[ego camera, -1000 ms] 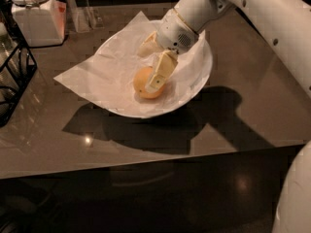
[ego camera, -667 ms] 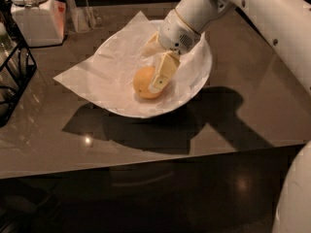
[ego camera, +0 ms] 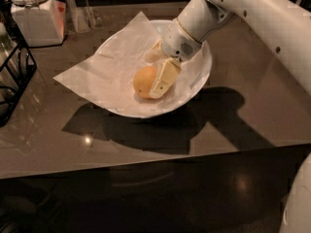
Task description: Pick orange from white bowl
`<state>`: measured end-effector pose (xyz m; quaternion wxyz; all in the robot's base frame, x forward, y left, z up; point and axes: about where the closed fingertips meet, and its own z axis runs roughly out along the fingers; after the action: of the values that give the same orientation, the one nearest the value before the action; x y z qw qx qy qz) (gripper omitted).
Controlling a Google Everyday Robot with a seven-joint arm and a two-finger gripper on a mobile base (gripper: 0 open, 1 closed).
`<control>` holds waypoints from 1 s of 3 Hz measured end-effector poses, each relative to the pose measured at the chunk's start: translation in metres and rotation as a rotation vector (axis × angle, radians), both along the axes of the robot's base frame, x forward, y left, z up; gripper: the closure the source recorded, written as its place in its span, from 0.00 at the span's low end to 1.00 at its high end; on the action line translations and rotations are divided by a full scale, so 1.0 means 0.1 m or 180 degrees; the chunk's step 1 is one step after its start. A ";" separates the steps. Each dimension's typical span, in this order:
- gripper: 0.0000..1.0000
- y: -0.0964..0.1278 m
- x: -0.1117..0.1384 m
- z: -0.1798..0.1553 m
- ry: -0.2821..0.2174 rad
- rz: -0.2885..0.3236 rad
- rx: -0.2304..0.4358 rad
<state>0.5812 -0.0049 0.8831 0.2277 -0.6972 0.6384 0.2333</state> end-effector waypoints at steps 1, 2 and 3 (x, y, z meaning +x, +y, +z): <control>0.18 -0.01 -0.01 -0.07 0.0059 -0.0045 0.0041; 0.19 -0.03 -0.01 -0.10 0.0090 -0.0081 0.0073; 0.22 -0.03 -0.01 -0.10 0.0092 -0.0081 0.0073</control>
Offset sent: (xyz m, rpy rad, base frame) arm -0.0017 -0.0089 -0.0120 0.0344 0.0386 -0.0448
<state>0.5800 -0.0077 0.8727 0.2295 -0.6829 0.6478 0.2476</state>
